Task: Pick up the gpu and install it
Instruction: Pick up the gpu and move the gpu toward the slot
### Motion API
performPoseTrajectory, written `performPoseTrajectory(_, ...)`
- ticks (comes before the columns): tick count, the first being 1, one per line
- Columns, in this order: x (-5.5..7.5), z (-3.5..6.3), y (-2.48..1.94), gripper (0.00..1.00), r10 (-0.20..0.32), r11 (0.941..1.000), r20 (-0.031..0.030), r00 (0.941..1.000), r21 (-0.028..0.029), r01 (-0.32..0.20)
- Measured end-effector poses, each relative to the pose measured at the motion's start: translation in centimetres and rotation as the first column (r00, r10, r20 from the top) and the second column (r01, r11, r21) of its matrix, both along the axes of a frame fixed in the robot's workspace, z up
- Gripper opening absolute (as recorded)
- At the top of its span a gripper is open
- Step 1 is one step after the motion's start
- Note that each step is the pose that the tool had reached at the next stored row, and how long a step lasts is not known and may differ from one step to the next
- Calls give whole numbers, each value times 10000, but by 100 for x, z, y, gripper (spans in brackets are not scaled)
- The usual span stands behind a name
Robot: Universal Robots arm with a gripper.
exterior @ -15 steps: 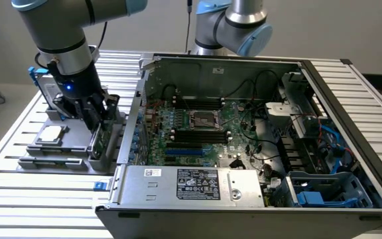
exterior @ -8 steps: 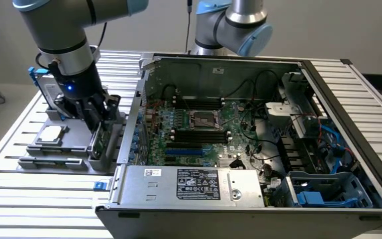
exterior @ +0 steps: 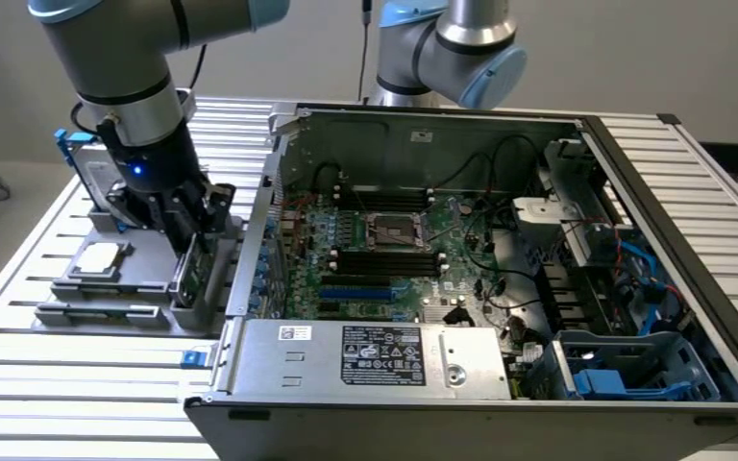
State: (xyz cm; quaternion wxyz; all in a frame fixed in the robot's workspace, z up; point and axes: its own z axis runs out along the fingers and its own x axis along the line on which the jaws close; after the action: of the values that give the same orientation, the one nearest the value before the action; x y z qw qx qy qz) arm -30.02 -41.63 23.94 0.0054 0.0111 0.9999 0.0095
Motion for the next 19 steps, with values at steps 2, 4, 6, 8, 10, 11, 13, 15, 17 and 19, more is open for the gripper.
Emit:
performPoseTrajectory(2,0,-2,0,42,0,10000,-2,10000,-2,0)
performPoseTrajectory(4,1,-10,-1,42,1,10000,1,10000,1,-1)
performPoseTrajectory(6,2,-19,0,42,0,10000,-1,10000,-1,0)
performPoseTrajectory(8,5,-23,-1,42,1,10000,-1,10000,-1,-1)
performPoseTrajectory(10,8,-25,-1,42,1,10000,-1,10000,-1,-1)
performPoseTrajectory(11,8,-25,-1,42,1,10000,0,10000,-1,-1)
performPoseTrajectory(13,8,-26,-1,42,1,10000,0,10000,0,-1)
performPoseTrajectory(15,8,-26,-1,40,1,10000,-1,10000,-1,-1)
performPoseTrajectory(17,8,-26,-1,27,1,10000,-2,10000,-2,-1)
performPoseTrajectory(19,8,-26,-1,27,1,10000,-2,10000,-2,-1)
